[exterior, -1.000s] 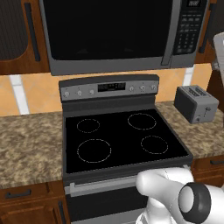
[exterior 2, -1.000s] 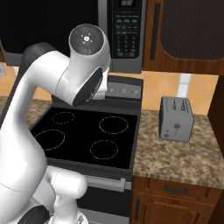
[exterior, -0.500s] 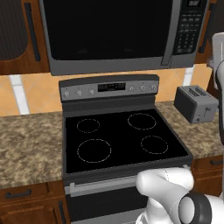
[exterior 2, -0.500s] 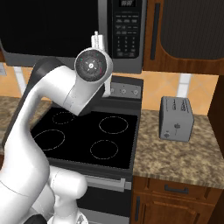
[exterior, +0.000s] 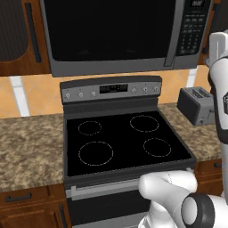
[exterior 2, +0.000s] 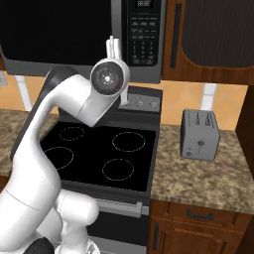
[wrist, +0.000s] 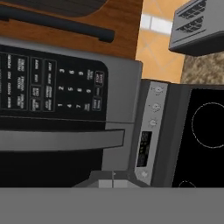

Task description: Open the microwave, place the bowl with waffle inside the microwave, then close the microwave door and turn it on.

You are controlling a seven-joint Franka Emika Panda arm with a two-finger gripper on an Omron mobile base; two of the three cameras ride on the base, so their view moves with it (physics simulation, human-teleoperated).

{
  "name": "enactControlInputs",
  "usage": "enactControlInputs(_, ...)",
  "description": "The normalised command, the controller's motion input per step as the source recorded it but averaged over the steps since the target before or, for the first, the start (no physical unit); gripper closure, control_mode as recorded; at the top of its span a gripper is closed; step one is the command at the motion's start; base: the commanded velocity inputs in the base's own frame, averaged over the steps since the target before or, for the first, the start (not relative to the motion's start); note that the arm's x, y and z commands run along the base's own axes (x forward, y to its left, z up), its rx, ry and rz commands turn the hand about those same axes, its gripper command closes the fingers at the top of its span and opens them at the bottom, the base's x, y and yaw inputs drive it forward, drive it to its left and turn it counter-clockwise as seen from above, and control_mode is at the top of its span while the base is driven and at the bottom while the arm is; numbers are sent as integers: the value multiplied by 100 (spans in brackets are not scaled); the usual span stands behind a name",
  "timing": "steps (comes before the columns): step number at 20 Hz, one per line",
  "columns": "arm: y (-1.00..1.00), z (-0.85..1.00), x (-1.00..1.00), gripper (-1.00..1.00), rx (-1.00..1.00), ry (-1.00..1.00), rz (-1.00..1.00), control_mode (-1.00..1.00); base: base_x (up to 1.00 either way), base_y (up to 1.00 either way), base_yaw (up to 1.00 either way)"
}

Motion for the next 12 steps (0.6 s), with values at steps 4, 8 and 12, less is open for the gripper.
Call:
enactControlInputs(4,-11,1,23,100,1,-9,0,-100,0,0,0)
enactControlInputs(8,-15,0,21,100,0,-10,0,-100,0,0,0)
enactControlInputs(12,-10,0,43,100,0,-6,0,-100,0,0,0)
